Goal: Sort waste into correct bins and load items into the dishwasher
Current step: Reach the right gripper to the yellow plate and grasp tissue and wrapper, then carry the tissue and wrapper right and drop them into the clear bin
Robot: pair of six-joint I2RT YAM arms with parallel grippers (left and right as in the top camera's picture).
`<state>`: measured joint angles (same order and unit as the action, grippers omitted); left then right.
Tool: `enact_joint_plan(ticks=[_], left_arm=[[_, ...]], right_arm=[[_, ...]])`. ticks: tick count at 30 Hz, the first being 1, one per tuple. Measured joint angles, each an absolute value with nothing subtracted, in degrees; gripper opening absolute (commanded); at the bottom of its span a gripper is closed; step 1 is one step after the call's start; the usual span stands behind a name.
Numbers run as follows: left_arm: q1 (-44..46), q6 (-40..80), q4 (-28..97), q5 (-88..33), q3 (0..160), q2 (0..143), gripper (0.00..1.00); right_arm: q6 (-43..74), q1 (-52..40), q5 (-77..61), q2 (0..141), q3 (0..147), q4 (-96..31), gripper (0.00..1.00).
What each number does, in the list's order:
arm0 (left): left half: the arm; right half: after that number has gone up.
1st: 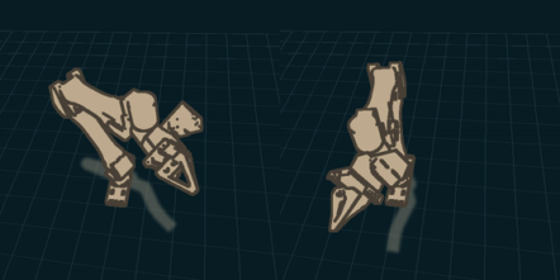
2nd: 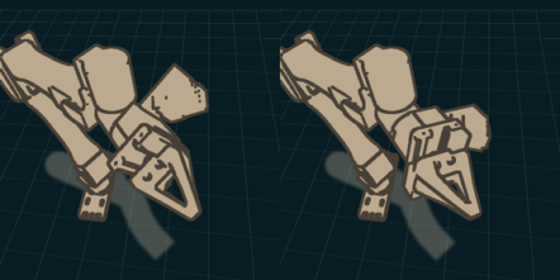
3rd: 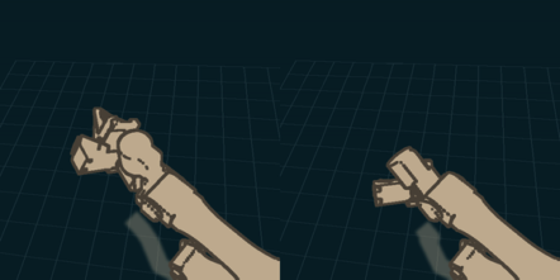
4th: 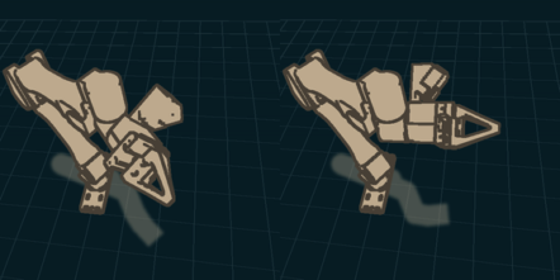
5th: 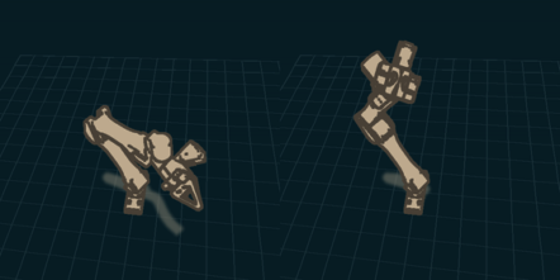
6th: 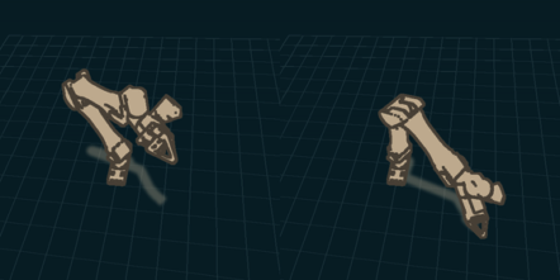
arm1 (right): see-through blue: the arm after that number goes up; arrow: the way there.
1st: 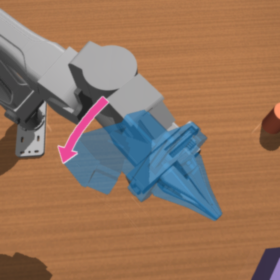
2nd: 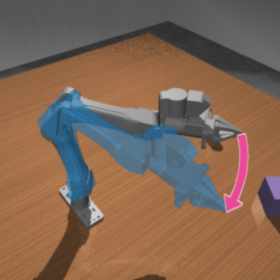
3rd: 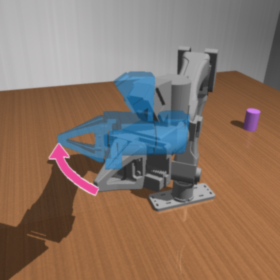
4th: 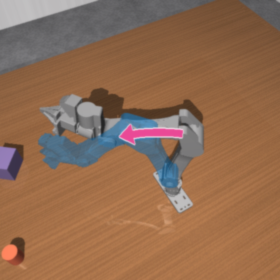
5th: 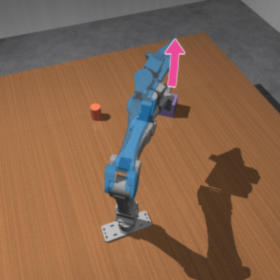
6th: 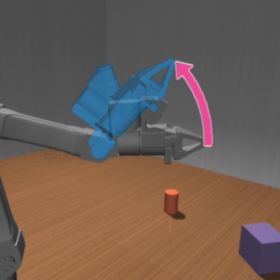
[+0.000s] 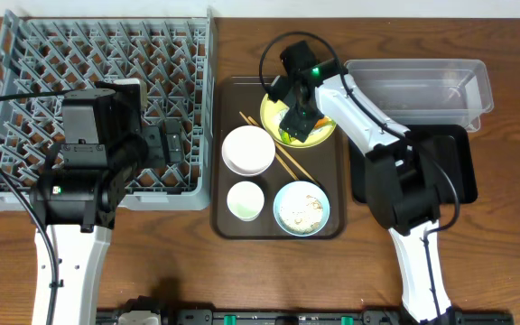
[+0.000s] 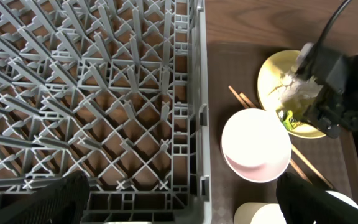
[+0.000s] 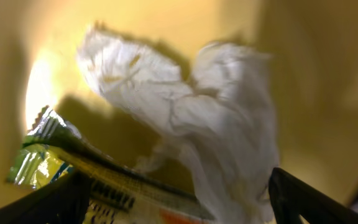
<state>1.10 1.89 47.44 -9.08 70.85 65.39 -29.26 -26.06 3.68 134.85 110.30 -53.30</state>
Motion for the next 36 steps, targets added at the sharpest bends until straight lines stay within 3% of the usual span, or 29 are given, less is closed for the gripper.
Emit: enact_joint_plan(ticks=[3,4,7,8,18,24,30,36], left_arm=[[1.1,1.9,47.5,-9.1,70.8,65.4,0.97],[1.1,1.9,47.5,-9.1,70.8,65.4,0.97],[1.1,1.9,47.5,-9.1,70.8,65.4,0.97],[1.1,1.9,47.5,-9.1,70.8,65.4,0.97],[1.1,1.9,47.5,-9.1,70.8,65.4,0.97],[1.1,1.9,47.5,-9.1,70.8,65.4,0.97],[1.1,1.9,47.5,-9.1,70.8,65.4,0.97],[1.1,1.9,47.7,-9.1,70.8,65.4,0.97]], right_arm=[[-29.0,-26.1,3.1,135.3,110.7,-53.5,0.64],[-28.4,-26.1,2.9,135.4,110.7,-53.6,0.46],[-28.2,-26.1,2.8,135.4,110.7,-53.9,0.06],[-27.8,-26.1,2.8,135.5,110.7,-54.0,0.01],[-21.2,-26.1,2.2,135.3,113.3,-57.4,0.01],[-14.3,-25.3,0.9,128.1,118.9,-61.6,0.01],[-6.0,-18.8,0.6,112.9,122.4,-65.7,0.01],[-0.2,-10.2,1.8,111.4,122.5,-67.8,0.01]])
